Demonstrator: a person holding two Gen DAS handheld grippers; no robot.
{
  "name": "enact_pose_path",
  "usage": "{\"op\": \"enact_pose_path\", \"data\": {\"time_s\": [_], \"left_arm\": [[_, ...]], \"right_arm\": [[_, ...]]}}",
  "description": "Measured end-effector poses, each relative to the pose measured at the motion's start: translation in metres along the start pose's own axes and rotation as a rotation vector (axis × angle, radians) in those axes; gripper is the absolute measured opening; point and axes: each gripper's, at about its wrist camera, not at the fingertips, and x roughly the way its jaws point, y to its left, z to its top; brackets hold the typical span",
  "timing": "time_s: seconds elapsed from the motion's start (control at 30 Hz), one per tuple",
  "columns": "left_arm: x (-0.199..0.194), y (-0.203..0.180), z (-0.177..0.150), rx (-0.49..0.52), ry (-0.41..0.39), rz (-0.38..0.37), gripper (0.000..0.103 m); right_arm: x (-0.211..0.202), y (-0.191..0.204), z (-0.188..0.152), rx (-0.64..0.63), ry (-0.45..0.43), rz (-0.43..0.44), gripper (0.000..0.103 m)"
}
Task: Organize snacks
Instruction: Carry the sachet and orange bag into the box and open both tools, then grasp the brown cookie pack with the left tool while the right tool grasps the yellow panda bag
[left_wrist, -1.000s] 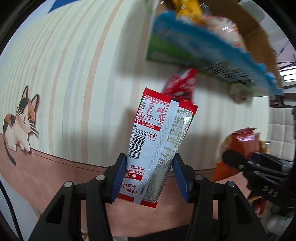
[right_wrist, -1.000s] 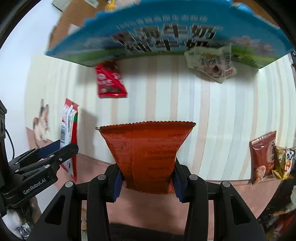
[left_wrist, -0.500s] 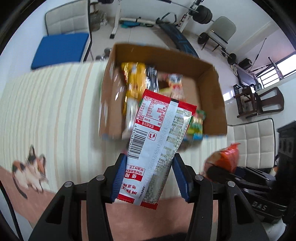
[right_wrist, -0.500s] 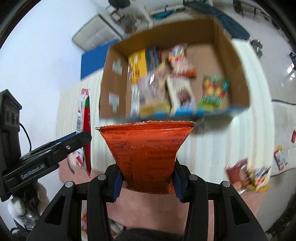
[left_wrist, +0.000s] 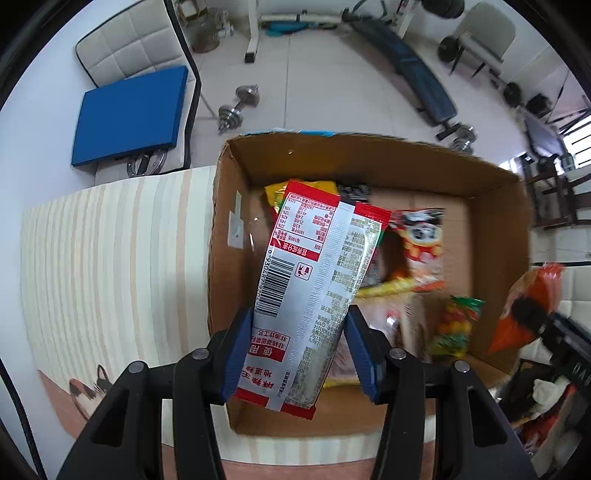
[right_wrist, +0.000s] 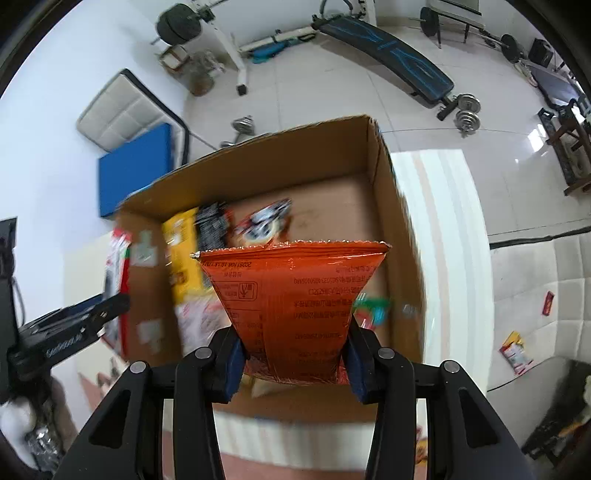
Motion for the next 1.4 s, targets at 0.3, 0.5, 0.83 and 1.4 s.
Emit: {"op": "enact_pose_path", "data": {"time_s": [0.3, 0.5, 0.83, 1.4], "left_arm": [[0.034, 0.003, 0.022, -0.015, 0.071, 0.042, 0.048], [0.037, 0.006, 0.028, -0.037, 0.090, 0.033, 0.050], [0.016, 0.005, 0.030, -0.059, 0.033, 0.021, 0.089], [-0.067, -0.012, -0.035, -0.052, -0.225, -0.021, 0.089]], "right_arm": [[0.037, 0.001, 0.040, -0.027, 0.041, -0.088, 0.048], [0.047, 0.001, 0.049, -0.020, 0.097, -0.084, 0.080], [0.033, 0.010, 0.041, -0.052, 0.094, -0.108, 0.092], [-0.044, 0.020, -0.034, -0.082, -0.085, -0.049, 0.094]]}}
